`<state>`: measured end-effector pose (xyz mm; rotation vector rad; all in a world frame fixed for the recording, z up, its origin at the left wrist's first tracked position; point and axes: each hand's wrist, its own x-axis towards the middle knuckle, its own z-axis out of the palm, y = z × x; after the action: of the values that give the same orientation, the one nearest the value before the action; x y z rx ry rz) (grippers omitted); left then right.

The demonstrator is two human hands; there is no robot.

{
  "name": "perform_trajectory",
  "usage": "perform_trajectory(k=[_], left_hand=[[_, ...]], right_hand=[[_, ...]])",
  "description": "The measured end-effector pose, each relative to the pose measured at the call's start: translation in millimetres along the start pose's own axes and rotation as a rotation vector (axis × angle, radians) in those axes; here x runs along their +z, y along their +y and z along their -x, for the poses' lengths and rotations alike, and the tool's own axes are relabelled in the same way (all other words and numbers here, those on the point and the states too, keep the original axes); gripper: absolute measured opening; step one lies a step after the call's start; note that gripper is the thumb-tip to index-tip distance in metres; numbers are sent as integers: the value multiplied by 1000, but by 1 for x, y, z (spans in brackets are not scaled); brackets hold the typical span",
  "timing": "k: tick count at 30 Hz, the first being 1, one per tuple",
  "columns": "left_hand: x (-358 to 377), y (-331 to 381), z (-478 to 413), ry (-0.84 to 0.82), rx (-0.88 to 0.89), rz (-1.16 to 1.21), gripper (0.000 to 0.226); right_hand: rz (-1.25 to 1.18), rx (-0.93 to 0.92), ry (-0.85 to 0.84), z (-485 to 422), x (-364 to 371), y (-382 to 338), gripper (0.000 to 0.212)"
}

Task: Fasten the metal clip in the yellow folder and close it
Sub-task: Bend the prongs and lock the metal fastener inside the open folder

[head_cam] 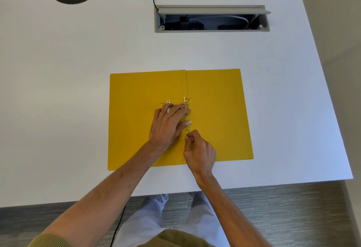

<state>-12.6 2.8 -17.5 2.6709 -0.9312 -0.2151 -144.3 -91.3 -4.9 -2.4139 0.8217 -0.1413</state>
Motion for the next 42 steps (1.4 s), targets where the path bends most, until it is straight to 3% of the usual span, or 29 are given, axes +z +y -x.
perform_trajectory(k=[9, 18, 27, 32, 42], left_hand=[[5, -2, 6, 18, 11, -10, 48], [9, -2, 9, 17, -16, 41, 48], [10, -4, 9, 14, 2, 9, 50], [12, -3, 10, 46, 4, -25, 52], [19, -6, 11, 55, 33, -56, 52]], right_hand=[[-59, 167, -54, -5, -4, 6, 10], [-205, 211, -77, -26, -27, 22, 19], [-390, 88, -104, -101, -29, 18, 7], [-403, -63, -192, -126, -22, 1, 14], [-367, 57, -123, -147, -8, -6, 5]])
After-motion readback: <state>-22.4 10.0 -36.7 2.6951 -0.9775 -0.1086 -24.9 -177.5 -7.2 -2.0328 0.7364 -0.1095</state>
